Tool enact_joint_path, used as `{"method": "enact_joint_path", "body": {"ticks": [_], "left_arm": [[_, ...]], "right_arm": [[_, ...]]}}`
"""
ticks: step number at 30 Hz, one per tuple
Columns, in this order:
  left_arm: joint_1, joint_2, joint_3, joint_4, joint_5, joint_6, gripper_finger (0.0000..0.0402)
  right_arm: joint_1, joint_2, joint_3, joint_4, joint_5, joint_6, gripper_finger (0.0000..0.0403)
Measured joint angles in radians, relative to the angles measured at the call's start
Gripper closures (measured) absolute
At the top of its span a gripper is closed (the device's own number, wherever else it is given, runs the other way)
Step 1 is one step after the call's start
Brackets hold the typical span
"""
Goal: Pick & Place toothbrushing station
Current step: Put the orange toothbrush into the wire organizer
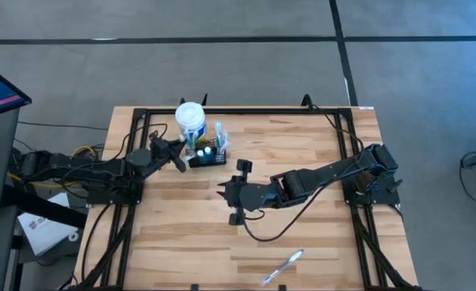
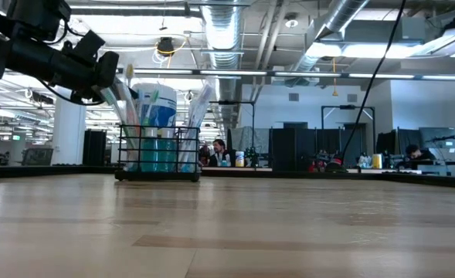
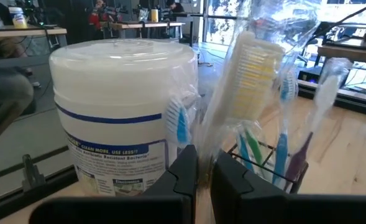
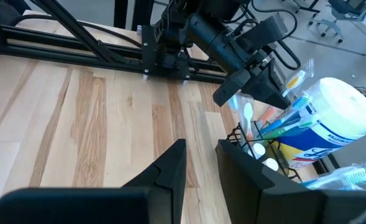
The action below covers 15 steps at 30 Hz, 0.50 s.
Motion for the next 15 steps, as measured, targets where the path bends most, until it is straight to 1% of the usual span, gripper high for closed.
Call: {"method": "enact_joint_path", "body": {"ticks": [7, 11, 15], "left_arm": [[0.023, 0.0, 0.0, 0.002, 0.013, 0.007, 0.0389], [0.04, 0.0, 0.0, 0.002, 0.061, 0.01, 0.0389], [0.043, 0.0, 0.0, 0.001, 0.065, 0.01, 0.0389]], "right_arm": [[0.0, 0.0, 0.0, 0.0, 0.0, 0.0, 0.0321], [0.0, 0.0, 0.0, 0.0, 0.0, 0.0, 0.0321], [0.0, 0.0, 0.001, 0.0, 0.0, 0.0, 0.0321]]}}
